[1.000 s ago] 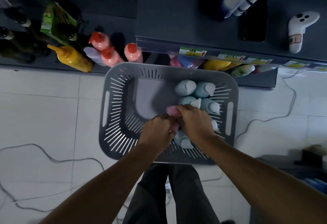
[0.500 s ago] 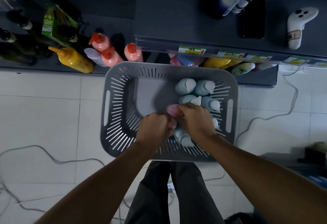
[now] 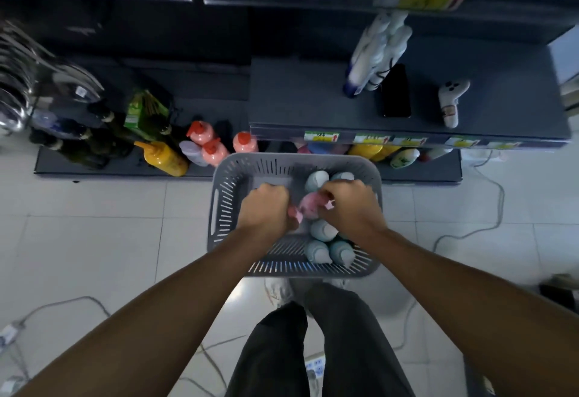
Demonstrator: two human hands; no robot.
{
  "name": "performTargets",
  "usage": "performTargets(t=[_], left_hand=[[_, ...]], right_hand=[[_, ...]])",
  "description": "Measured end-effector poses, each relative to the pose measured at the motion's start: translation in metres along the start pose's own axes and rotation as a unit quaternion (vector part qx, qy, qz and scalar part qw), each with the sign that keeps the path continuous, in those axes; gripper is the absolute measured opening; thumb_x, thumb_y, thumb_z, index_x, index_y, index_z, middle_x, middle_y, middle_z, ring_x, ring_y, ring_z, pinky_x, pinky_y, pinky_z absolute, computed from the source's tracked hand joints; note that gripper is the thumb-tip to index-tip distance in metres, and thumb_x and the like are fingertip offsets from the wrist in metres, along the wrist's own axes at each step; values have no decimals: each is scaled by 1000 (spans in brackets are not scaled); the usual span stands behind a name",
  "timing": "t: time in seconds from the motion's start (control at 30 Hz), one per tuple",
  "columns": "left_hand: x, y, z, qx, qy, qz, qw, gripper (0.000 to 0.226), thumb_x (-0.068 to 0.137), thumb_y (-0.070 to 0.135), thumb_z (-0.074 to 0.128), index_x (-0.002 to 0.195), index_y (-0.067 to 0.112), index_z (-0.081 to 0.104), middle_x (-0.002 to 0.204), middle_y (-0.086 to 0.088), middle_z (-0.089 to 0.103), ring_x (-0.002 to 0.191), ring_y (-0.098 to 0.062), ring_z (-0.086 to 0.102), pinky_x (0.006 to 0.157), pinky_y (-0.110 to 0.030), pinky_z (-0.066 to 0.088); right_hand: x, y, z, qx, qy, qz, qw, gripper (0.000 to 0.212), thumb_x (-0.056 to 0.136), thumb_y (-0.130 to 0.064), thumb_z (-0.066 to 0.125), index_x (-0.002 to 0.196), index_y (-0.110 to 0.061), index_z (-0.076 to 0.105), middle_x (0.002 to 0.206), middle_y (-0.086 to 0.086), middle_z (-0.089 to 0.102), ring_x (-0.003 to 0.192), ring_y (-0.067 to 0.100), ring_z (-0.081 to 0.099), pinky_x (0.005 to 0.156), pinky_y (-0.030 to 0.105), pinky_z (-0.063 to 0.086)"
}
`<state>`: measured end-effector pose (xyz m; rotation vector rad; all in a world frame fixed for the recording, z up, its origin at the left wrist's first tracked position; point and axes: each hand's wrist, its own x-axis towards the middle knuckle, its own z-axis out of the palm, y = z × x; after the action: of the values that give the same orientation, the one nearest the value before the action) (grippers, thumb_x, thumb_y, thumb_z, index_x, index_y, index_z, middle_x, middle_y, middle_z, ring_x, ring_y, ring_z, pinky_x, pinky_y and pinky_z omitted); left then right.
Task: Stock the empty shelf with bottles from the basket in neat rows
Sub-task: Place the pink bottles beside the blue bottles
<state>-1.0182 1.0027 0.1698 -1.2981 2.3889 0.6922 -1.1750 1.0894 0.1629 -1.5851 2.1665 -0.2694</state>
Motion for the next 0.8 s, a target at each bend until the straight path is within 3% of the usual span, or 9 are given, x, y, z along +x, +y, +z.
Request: performTargets(t=[0.1,0.23,0.37,0.47,0.53,0.6,0.8], left_hand=[[-9,6,-32,8,19,14,1000,30,77,35,76,100,17,75,100,-12,71,95,-35,69,81,-38,58],[-22,23,-84,27,38,27,999,32,71,33,82,97,16,77,101,-10,70,93,-32,69,79,-39,59],[-36,47,-137,31,54,46,997,35,63,36,85,93,19,79,93,-8,71,85,-30,71,76,-40,62],[-44,66,-174,30,72,75,994,36,60,40,89,88,20,81,87,-6,73,81,-28,70,75,-39,62],[-51,78,-196,24,85,97,991,35,61,43,91,85,20,81,83,-5,74,79,-25,71,74,-39,62],[-56,92,-217,22,97,120,988,36,62,46,91,83,19,81,80,-3,75,78,-23,71,74,-39,62],[-77,137,-271,42,137,175,974,39,60,49,92,83,19,82,76,2,76,75,-17,71,71,-37,62]], right_hand=[[0,-9,-38,0,2,9,1000,7,77,-28,70,73,-23,68,74,2,69,83,30,66,63,31,42],[-3,-19,-95,-24,-3,5,1000,21,75,-30,74,95,-26,77,92,1,77,94,26,68,82,36,55],[-15,-26,-150,-13,42,-23,999,18,71,-26,74,88,-23,79,77,-3,75,82,24,71,75,35,58],[-24,-29,-191,-15,74,-54,996,17,66,-25,78,83,-21,79,63,-11,62,68,17,64,70,30,56],[-30,-29,-216,-35,89,-79,992,19,66,-26,80,84,-20,80,69,-8,69,65,14,59,69,29,53],[-34,-29,-240,-39,101,-95,990,19,65,-25,83,83,-17,80,76,-3,75,68,18,65,68,29,52],[-57,-32,-314,-60,124,-109,985,17,66,-26,85,77,-14,78,62,-12,69,64,8,68,64,24,53]])
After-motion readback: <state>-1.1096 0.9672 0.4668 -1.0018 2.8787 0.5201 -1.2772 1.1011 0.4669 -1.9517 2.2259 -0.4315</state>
